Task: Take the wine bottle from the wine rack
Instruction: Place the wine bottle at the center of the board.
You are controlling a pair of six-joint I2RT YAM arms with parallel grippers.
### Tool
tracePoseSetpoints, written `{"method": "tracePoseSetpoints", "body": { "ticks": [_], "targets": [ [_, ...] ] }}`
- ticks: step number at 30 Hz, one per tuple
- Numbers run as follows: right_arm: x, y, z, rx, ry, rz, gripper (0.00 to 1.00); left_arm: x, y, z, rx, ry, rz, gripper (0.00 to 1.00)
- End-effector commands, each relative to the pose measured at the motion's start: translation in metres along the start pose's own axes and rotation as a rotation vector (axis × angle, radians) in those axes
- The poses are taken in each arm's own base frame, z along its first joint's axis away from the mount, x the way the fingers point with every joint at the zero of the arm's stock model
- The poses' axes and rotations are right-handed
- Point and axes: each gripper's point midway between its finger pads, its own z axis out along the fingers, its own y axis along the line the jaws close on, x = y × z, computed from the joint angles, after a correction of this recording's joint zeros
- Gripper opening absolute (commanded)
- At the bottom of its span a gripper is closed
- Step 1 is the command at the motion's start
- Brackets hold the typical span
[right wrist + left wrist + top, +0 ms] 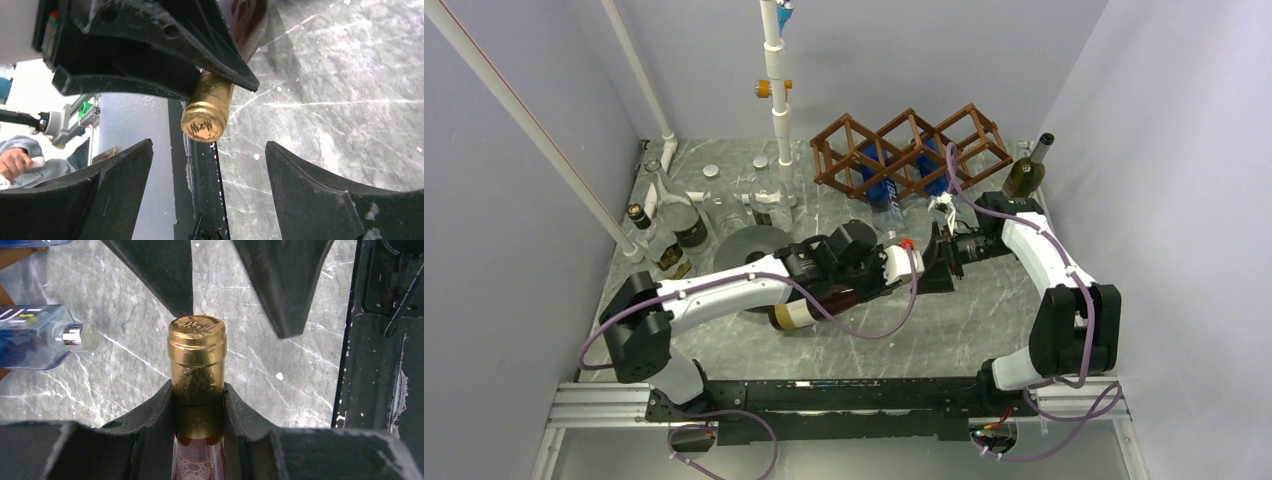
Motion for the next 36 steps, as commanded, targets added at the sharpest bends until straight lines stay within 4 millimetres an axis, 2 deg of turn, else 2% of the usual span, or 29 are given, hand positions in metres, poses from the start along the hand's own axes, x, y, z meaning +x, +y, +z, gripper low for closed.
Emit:
{"method": "tracePoseSetpoints", "body": {
  "ticks": [1, 5, 11, 14, 22, 29, 36],
  "targets": [
    [-0.018, 0.031, -0.009, -0.052, -0.064, -0.169, 0.86, -0.06, 0.01, -0.038, -0.07, -0.224, -0.017, 0.0],
    [-0.019, 0.037, -0.013, -0.051, -0.077, -0.207, 0.86, -0.069, 0.01, -0.057, -0.103, -0.298, -0.044, 0.0],
    [-0.018, 0.034, -0.014, -0.037, -0.067, -0.214, 0.86, -0.079, 0.005, -0.087, -0.124, -0.398, -0.087, 0.0],
    [-0.017, 0.028, -0.014, -0.017, -0.058, -0.202, 0.86, -0.088, 0.011, -0.105, -0.177, -0.468, -0.101, 0.0],
    [-0.016, 0.008, -0.015, 0.087, -0.042, -0.184, 0.86, -0.09, 0.035, -0.149, -0.346, -0.581, -0.144, 0.0],
    [-0.015, 0.001, -0.016, 0.12, -0.036, -0.175, 0.86, -0.099, 0.056, -0.178, -0.423, -0.714, -0.195, 0.0],
    [-0.014, -0.003, -0.016, 0.141, -0.031, -0.171, 0.87, -0.115, 0.07, -0.193, -0.413, -0.8, -0.238, 0.0]
  ]
}}
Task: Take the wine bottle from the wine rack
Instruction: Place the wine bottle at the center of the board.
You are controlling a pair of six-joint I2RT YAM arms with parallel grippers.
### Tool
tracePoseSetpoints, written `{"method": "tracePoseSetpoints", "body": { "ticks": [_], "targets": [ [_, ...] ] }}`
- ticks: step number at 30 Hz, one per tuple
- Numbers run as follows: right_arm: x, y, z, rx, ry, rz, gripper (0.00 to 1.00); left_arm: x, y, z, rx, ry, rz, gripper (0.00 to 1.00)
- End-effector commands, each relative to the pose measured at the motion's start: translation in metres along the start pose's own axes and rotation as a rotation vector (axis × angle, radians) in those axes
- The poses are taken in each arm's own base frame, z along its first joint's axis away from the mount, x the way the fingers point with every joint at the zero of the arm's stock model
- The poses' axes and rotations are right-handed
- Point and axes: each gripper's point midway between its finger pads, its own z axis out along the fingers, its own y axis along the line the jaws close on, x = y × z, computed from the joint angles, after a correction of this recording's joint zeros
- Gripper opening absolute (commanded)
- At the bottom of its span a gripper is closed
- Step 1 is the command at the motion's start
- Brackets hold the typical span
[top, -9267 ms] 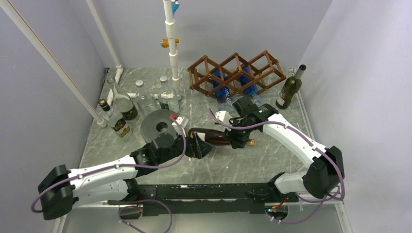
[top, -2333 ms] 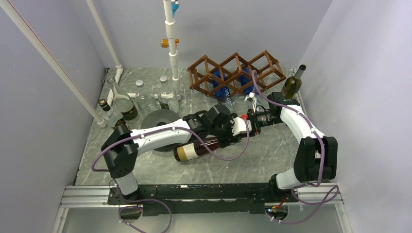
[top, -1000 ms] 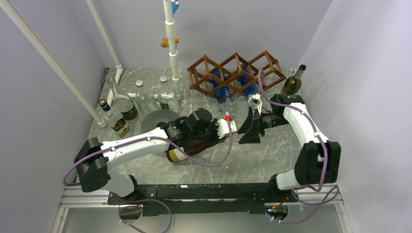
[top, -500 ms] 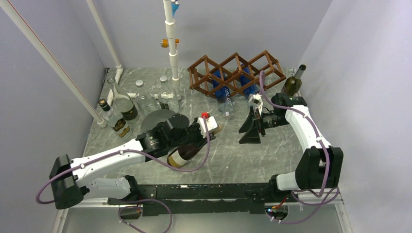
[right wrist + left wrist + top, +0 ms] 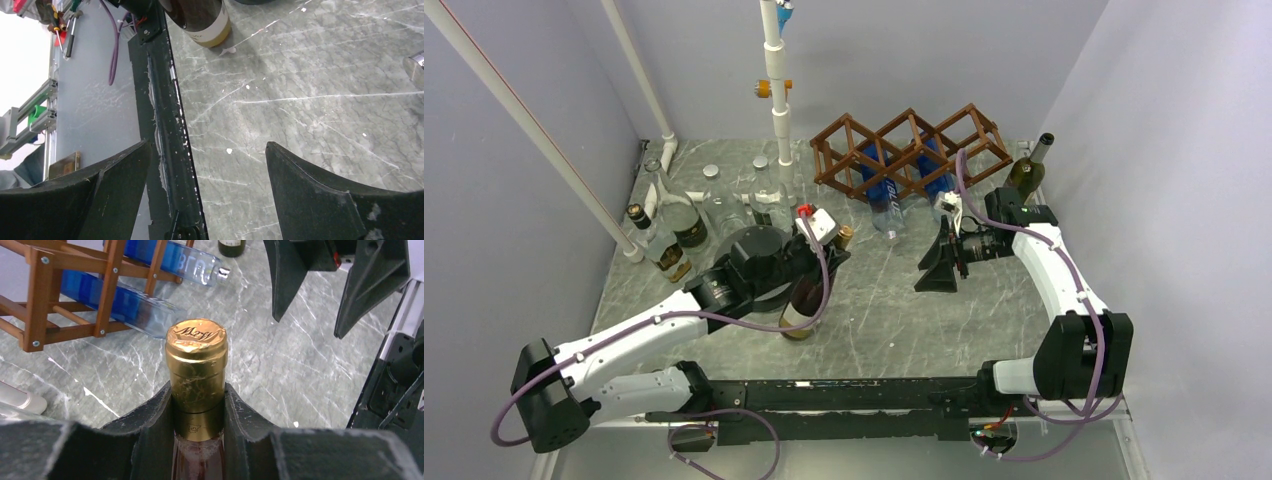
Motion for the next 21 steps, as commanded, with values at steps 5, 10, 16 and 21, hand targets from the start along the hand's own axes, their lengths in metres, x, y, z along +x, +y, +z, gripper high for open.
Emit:
{"method": "tracePoseSetpoints", "body": {
  "ticks": [5, 10, 16, 21],
  "targets": [
    [-0.006, -0.004, -0.002, 0.029, -0.017, -0.039, 0.87, -0.128, 0.013, -0.014, 0.001, -0.427, -0.049, 0.0],
    [-0.005, -0.004, -0.002, 0.032, -0.015, -0.037, 0.87, -0.135, 0.027, -0.006, -0.012, -0.453, -0.072, 0.0],
    [-0.005, -0.004, -0.002, 0.03, -0.014, -0.037, 0.87, -0.144, 0.047, 0.004, -0.039, -0.489, -0.084, 0.0],
    [-0.005, -0.003, -0.002, 0.027, -0.015, -0.039, 0.87, -0.15, 0.067, 0.01, -0.078, -0.523, -0.092, 0.0]
  ]
}}
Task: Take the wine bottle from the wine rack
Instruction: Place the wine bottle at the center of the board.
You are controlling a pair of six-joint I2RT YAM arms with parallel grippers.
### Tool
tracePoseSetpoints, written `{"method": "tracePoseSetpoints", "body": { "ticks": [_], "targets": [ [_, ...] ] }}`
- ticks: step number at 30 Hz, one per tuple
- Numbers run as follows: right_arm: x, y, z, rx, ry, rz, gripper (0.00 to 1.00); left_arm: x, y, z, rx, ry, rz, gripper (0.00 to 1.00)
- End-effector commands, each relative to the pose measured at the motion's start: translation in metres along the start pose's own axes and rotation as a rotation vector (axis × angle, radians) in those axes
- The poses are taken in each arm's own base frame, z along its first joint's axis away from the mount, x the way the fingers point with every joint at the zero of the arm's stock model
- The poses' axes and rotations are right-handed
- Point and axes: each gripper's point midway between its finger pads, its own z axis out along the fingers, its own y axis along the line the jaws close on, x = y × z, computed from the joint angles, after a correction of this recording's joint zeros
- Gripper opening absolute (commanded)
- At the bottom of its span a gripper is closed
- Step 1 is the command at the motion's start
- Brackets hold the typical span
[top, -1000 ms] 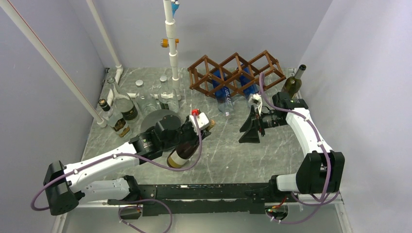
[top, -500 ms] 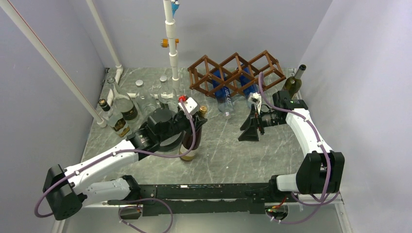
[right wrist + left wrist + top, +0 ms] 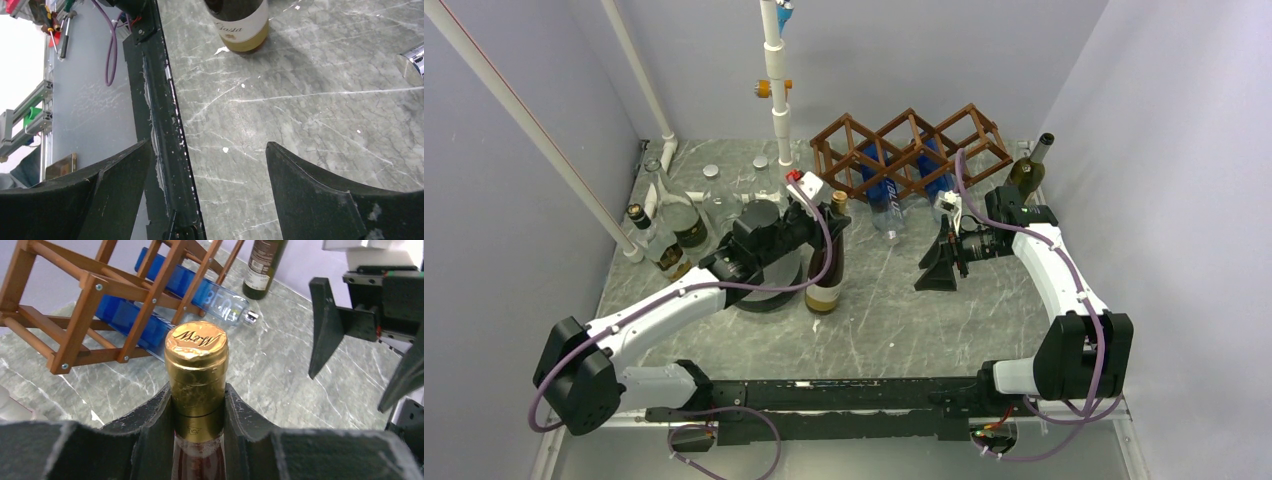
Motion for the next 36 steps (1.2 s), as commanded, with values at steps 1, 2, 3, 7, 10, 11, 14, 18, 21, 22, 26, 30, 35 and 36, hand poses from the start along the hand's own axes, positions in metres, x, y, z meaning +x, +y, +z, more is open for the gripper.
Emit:
{"method": "tracePoseSetpoints", "body": {
  "ticks": [1, 2, 3, 7, 10, 11, 14, 18, 21, 22, 26, 30, 35, 36],
  "targets": [
    [-0.005, 0.002, -0.002, 0.004, -0.022, -0.043, 0.87, -0.132, -0.001, -0.007, 0.025, -0.415, 0.029, 0.0],
    [-0.005, 0.003, -0.002, 0.004, -0.022, -0.044, 0.87, -0.134, 0.004, -0.006, 0.008, -0.425, 0.034, 0.0],
    [-0.005, 0.002, -0.002, 0.005, -0.021, -0.045, 0.87, -0.136, 0.009, -0.005, -0.005, -0.437, 0.037, 0.0],
    [-0.005, 0.003, -0.002, 0.005, -0.021, -0.045, 0.87, -0.144, 0.026, -0.003, -0.06, -0.476, 0.066, 0.0],
    [-0.005, 0.003, -0.002, 0.005, -0.022, -0.045, 0.87, -0.152, 0.037, 0.0, -0.089, -0.508, 0.099, 0.0],
    [-0.005, 0.003, -0.002, 0.004, -0.021, -0.046, 0.87, -0.154, 0.04, 0.001, -0.097, -0.517, 0.108, 0.0],
    [-0.005, 0.003, -0.002, 0.006, -0.02, -0.047, 0.87, -0.159, 0.052, 0.005, -0.131, -0.542, 0.13, 0.0],
    [-0.005, 0.003, -0.003, 0.008, -0.021, -0.049, 0.87, -0.16, 0.068, 0.009, -0.17, -0.575, 0.146, 0.0],
    [-0.005, 0.003, -0.003, 0.008, -0.02, -0.048, 0.87, -0.163, 0.077, 0.009, -0.198, -0.613, 0.16, 0.0],
    [-0.005, 0.003, -0.003, 0.008, -0.02, -0.048, 0.87, -0.165, 0.08, 0.008, -0.207, -0.626, 0.167, 0.0],
    [-0.005, 0.004, -0.003, 0.007, -0.021, -0.052, 0.87, -0.166, 0.09, 0.01, -0.24, -0.649, 0.196, 0.0],
    [-0.005, 0.003, -0.003, 0.008, -0.02, -0.051, 0.87, -0.165, 0.1, 0.011, -0.278, -0.658, 0.24, 0.0],
    [-0.005, 0.004, -0.002, 0.006, -0.02, -0.051, 0.87, -0.161, 0.107, 0.012, -0.303, -0.662, 0.274, 0.0],
    [-0.005, 0.003, -0.002, 0.006, -0.02, -0.049, 0.87, -0.16, 0.109, 0.012, -0.309, -0.661, 0.283, 0.0]
  ]
}}
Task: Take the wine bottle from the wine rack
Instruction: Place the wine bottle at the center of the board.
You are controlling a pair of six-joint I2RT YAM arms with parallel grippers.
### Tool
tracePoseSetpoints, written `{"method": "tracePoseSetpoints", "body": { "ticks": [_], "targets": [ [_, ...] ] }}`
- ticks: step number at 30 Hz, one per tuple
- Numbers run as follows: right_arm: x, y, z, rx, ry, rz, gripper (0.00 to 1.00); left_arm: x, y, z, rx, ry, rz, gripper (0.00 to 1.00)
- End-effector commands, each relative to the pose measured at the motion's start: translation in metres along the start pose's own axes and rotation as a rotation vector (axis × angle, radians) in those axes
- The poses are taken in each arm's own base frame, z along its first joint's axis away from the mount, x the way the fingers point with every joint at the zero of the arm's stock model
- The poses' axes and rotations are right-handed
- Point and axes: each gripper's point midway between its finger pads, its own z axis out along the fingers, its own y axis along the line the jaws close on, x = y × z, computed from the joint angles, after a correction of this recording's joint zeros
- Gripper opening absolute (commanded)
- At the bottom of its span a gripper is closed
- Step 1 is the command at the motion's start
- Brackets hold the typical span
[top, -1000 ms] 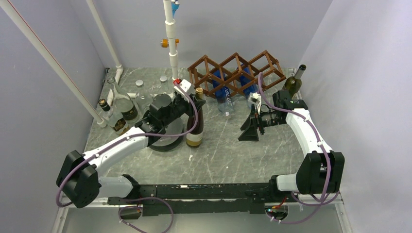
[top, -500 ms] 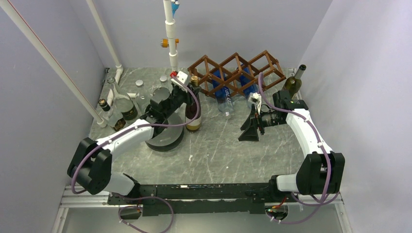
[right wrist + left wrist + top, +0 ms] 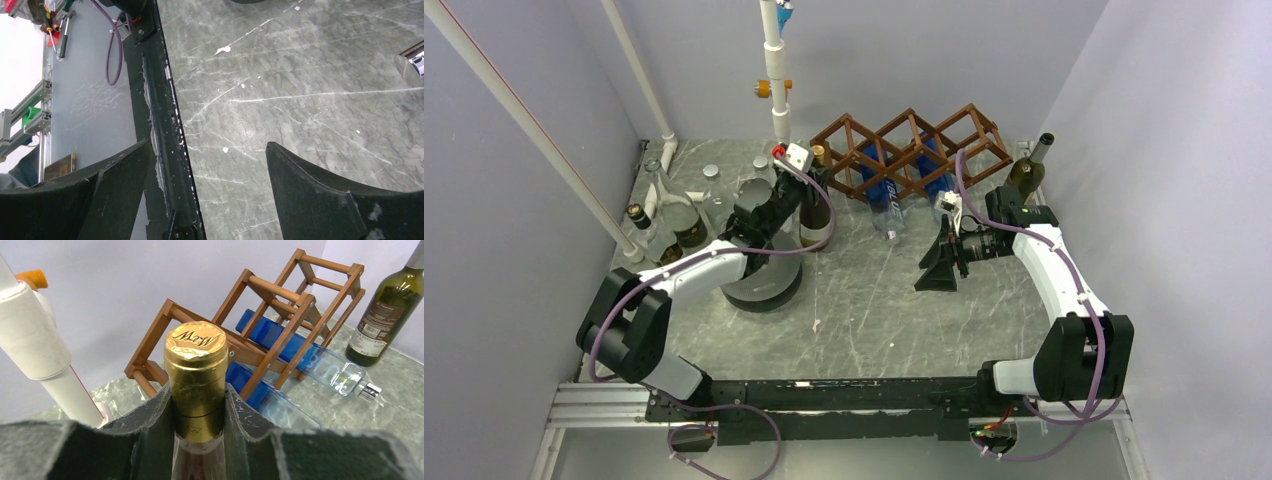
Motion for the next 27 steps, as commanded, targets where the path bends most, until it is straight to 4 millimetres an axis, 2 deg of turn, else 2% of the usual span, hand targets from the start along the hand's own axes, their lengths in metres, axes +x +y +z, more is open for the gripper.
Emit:
{"method": "tracePoseSetpoints", "body": {
  "ticks": [1, 11, 19, 27],
  "targets": [
    [-0.005, 0.002, -0.002, 0.004, -0.019, -0.044, 0.87, -0.136, 0.016, -0.002, -0.059, -0.434, 0.085, 0.0],
    [-0.004, 0.001, -0.002, 0.006, -0.017, -0.04, 0.87, -0.117, 0.029, 0.0, -0.111, -0.396, 0.091, 0.01],
    [-0.004, 0.0, -0.001, 0.007, -0.015, -0.037, 0.87, -0.107, 0.032, -0.01, -0.133, -0.388, 0.05, 0.4],
    [-0.003, -0.002, -0.001, 0.008, -0.01, -0.031, 0.87, -0.109, 0.033, -0.017, -0.14, -0.38, 0.013, 0.64]
  ]
}}
